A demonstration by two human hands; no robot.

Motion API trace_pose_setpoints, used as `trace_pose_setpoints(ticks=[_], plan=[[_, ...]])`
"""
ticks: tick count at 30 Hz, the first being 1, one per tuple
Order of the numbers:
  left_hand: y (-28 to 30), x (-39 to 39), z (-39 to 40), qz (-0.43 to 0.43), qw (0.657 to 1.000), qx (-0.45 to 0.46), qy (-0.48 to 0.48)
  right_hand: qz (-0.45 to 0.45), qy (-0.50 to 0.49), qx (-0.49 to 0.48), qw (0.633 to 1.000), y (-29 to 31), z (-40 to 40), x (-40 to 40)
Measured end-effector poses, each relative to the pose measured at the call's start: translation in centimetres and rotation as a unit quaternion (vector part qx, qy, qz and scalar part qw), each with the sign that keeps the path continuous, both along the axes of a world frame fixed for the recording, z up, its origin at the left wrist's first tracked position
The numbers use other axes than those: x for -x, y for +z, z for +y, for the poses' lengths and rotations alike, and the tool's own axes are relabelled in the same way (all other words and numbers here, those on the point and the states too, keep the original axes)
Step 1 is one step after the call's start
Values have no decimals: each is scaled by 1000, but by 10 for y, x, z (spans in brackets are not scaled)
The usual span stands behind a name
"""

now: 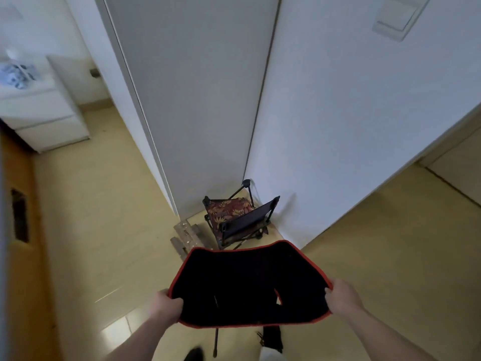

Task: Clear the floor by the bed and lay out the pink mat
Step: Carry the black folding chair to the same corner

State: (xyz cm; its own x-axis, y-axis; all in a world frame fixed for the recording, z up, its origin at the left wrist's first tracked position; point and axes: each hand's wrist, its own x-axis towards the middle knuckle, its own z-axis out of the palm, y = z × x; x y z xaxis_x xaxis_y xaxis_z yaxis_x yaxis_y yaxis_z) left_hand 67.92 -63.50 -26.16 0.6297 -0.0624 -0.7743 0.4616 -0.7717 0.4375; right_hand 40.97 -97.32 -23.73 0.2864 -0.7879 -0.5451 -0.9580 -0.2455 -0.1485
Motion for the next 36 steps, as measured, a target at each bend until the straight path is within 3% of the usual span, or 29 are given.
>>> trace_pose_setpoints(ticks=[13, 22, 32, 36], plan=[[-14, 67, -89, -5, 991, 16, 135, -33, 104, -8, 994, -41, -152, -45], [-65, 129, -125, 10, 978, 5, 209, -20, 61, -55, 996, -106, -189, -16], [-95, 173, -134, 86, 978, -55, 183, 52, -23, -76, 995, -137, -194, 21], [-96, 195, -133, 163, 974, -105, 116, 57, -40, -117, 991, -143, -191, 31]])
